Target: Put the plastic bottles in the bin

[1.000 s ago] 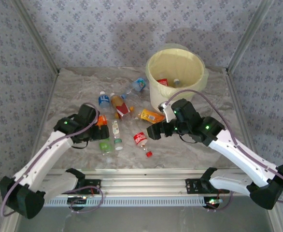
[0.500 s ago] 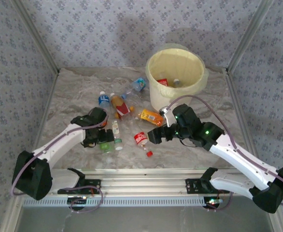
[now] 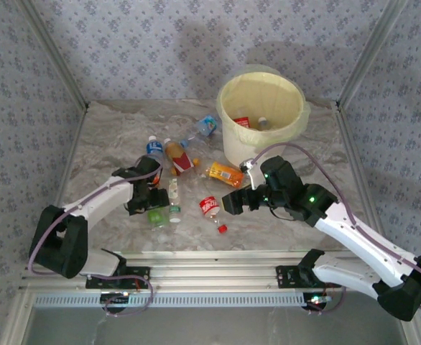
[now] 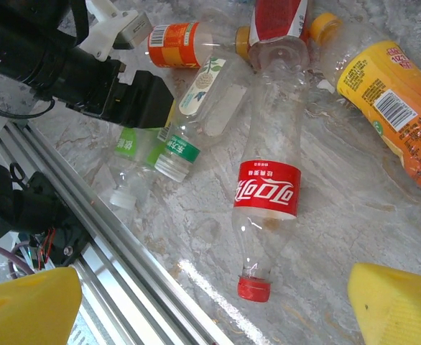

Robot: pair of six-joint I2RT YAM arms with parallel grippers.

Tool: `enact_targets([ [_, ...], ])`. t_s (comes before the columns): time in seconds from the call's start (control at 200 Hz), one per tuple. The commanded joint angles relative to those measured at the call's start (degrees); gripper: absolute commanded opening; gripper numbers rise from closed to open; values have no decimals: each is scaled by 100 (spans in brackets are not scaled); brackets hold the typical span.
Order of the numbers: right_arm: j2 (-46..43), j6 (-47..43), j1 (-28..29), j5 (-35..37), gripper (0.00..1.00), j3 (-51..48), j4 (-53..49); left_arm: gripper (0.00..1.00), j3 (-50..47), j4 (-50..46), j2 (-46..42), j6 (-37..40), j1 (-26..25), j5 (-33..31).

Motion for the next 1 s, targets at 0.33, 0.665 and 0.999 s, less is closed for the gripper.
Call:
enact_targets([
  [0.33,83,68,-73,-124,97,-139,85,66,146,142,191,166,35,160],
  [0.665,376,933,-154,-902,95,-438,1048,56,281,288,-1039,245,38,637],
  [0.999,938,1782,100,-1323,97,-481,2329,57,331,1383,-2235,-777,-42,1660],
])
